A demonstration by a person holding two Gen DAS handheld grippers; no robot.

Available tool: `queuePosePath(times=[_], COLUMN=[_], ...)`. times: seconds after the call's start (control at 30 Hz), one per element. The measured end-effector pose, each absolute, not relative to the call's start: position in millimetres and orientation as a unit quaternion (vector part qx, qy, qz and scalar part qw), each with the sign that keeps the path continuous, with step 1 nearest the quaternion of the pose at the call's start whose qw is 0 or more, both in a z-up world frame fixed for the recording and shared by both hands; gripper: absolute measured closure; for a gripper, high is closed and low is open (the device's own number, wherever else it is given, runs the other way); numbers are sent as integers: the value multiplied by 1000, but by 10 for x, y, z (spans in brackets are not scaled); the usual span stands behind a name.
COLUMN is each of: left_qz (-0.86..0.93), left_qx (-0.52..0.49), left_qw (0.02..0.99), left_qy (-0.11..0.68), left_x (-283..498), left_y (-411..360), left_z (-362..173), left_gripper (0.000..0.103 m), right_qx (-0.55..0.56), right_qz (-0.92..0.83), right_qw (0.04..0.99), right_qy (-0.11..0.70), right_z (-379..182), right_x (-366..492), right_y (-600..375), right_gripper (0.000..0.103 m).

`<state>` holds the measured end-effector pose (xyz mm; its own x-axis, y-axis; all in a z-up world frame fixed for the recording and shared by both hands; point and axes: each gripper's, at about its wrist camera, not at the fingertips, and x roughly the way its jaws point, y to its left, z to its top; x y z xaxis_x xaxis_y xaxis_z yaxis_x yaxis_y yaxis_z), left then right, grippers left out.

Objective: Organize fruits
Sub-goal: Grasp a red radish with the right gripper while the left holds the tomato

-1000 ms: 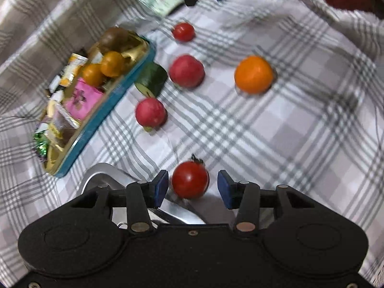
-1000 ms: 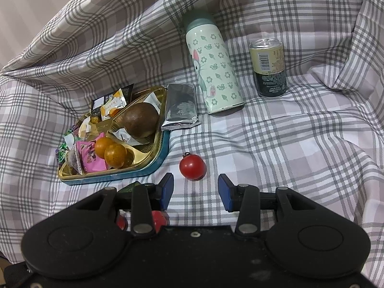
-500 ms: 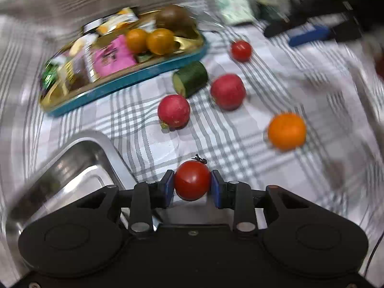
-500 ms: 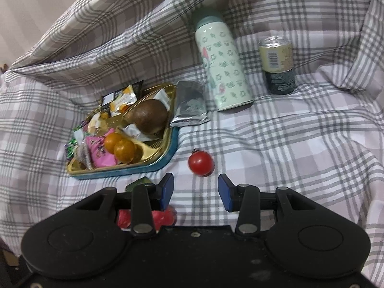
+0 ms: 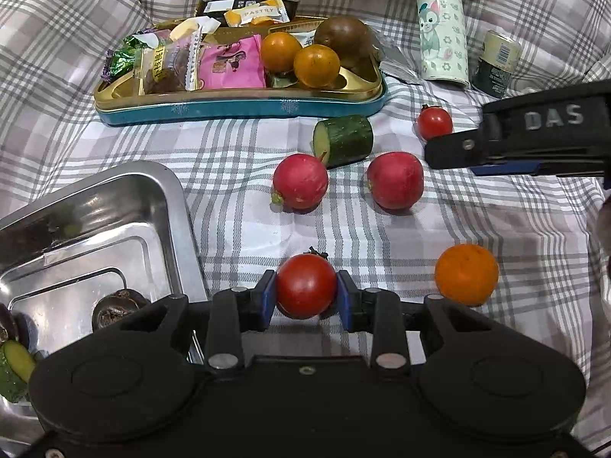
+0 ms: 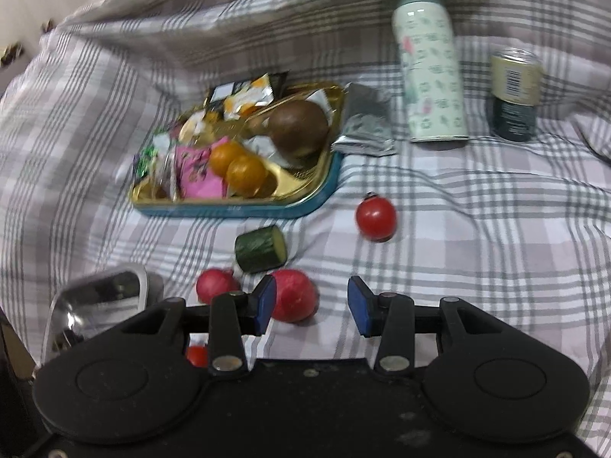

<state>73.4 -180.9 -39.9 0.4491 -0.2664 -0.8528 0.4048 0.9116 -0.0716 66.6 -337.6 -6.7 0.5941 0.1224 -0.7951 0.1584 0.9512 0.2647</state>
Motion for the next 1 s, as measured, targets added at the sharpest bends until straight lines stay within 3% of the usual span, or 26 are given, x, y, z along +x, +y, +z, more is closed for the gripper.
queuePosePath(times=[0.77, 1.0], left_qz=[-187, -182], left_qx=[30, 19], left_qw=[857, 857], left_qy=[479, 482], left_x=[735, 739], left_y=[-1748, -1713], left_z=[-394, -359], left_gripper=[62, 62], right_qx=[105, 98], right_qz=[-35, -40], right_qw=[869, 870], right_qy=[482, 481], right_z=[-403, -424], right_x=[941, 930], right_y=[-2959, -2947], right_gripper=[54, 60])
